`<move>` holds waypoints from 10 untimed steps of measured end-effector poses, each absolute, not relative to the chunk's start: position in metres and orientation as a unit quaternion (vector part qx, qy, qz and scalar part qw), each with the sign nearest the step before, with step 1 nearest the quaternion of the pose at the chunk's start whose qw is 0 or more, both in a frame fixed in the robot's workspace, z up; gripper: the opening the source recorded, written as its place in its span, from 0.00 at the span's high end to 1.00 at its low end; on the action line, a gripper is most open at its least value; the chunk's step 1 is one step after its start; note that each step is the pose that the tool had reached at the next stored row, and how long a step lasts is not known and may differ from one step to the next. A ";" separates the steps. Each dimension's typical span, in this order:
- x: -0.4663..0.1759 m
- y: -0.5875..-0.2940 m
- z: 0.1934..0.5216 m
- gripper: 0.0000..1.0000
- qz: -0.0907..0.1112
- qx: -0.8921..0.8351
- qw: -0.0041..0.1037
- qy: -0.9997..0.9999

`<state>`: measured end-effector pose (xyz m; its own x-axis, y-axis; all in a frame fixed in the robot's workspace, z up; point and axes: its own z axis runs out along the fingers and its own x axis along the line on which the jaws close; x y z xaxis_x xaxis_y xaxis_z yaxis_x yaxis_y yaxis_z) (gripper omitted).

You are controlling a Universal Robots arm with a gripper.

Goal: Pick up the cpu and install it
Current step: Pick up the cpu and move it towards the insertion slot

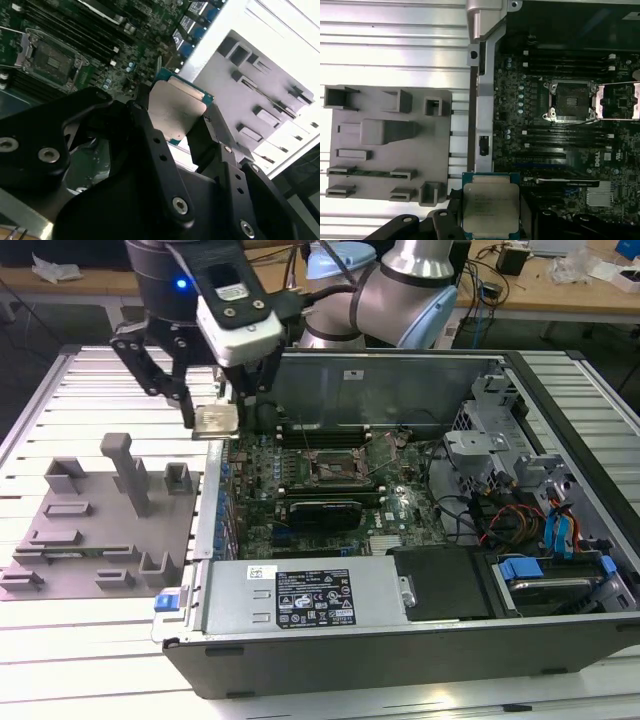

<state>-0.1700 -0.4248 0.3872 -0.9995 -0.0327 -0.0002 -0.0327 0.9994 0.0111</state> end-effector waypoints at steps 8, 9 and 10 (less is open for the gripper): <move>-0.136 -0.426 0.387 0.45 0.006 -0.016 0.000 1.000; -0.133 -0.427 0.387 0.45 0.006 -0.016 0.000 1.000; -0.129 -0.427 0.387 0.45 0.006 -0.016 0.000 1.000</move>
<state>-0.1287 -0.4267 0.3872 -0.9995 -0.0326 -0.0003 -0.0326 0.9994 0.0111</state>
